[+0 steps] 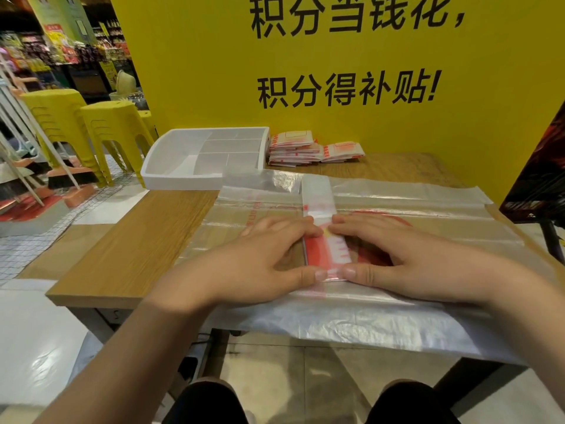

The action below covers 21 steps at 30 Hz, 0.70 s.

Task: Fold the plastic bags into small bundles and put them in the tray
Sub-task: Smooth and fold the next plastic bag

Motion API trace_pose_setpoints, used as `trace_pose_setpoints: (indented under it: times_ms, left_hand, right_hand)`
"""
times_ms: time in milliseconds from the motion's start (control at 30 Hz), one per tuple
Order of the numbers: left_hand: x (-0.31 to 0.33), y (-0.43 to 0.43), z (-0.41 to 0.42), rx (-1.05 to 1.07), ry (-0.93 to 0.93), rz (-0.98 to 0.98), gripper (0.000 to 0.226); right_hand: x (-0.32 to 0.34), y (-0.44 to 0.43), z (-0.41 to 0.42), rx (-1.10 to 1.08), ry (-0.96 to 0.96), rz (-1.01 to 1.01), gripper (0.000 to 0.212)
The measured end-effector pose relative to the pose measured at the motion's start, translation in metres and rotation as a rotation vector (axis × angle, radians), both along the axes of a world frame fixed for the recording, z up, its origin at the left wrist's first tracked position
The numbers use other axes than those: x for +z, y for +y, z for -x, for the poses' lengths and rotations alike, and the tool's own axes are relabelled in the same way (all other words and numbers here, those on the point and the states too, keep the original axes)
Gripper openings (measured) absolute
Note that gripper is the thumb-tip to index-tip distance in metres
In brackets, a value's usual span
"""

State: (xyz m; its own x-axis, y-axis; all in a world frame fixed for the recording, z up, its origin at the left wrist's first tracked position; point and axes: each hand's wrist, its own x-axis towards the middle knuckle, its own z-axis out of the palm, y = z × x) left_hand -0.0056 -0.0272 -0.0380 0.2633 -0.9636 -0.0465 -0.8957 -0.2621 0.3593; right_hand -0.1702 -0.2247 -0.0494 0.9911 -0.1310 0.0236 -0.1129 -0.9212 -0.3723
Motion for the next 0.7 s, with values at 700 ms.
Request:
trace_pose_setpoints:
  times_ms: [700]
  left_hand:
    - [0.012,0.014,0.018,0.007,-0.082,0.097,0.059]
  right_hand:
    - [0.012,0.005,0.000,-0.085,-0.029,-0.182,0.082]
